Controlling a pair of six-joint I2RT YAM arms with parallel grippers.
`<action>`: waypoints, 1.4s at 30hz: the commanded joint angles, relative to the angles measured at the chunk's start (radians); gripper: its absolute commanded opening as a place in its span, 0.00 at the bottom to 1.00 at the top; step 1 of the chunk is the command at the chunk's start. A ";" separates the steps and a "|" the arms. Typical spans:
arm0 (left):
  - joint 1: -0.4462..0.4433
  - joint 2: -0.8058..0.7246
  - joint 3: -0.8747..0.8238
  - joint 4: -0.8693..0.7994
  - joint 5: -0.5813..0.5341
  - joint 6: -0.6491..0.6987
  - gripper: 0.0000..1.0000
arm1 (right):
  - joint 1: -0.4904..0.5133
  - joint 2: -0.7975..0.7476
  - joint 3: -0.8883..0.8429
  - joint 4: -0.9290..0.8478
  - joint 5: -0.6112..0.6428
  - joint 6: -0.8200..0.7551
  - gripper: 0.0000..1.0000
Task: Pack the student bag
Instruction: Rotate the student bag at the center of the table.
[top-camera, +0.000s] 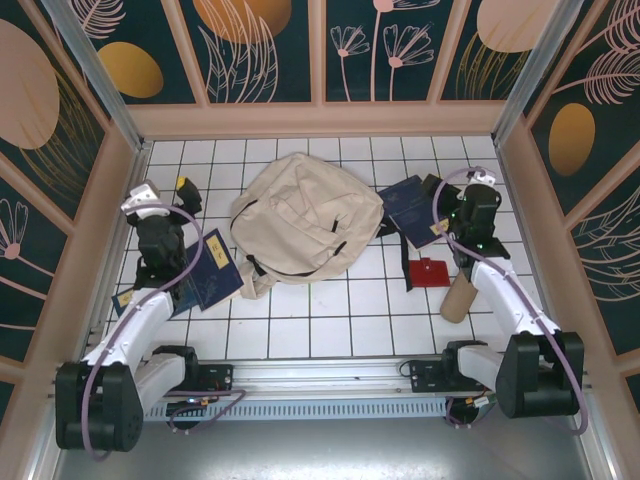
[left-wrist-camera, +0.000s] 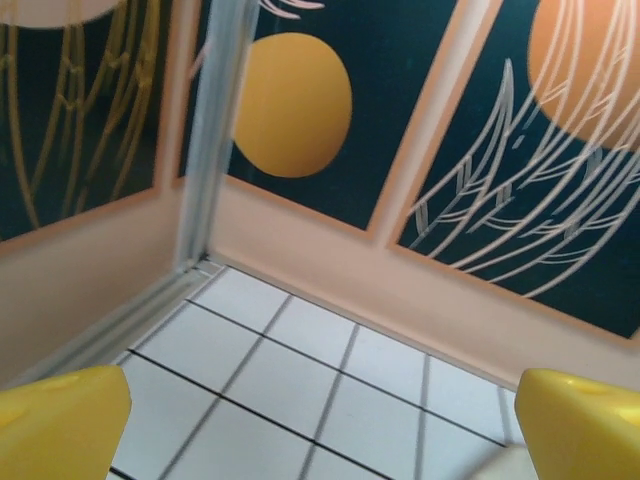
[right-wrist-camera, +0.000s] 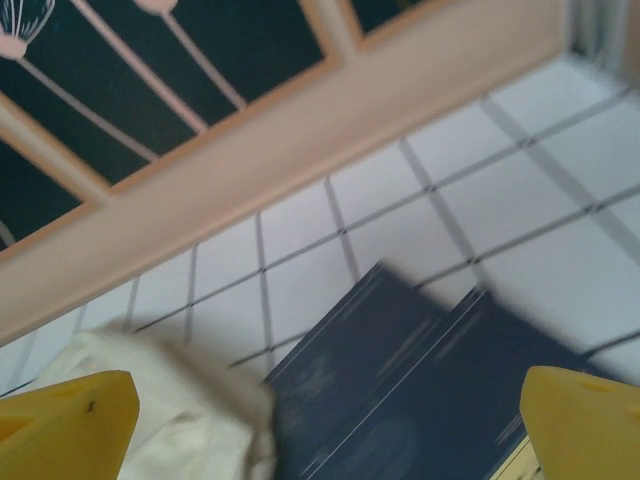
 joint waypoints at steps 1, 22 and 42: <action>0.007 -0.003 0.077 -0.263 0.149 -0.116 0.99 | 0.072 0.018 -0.020 -0.223 -0.255 0.257 0.98; 0.006 0.212 0.244 -0.359 0.377 -0.178 0.99 | 0.304 0.530 0.152 -0.137 -0.257 0.408 0.53; -0.243 0.436 0.433 -0.467 0.548 -0.223 0.89 | 0.172 0.810 0.630 -0.269 -0.276 0.052 0.40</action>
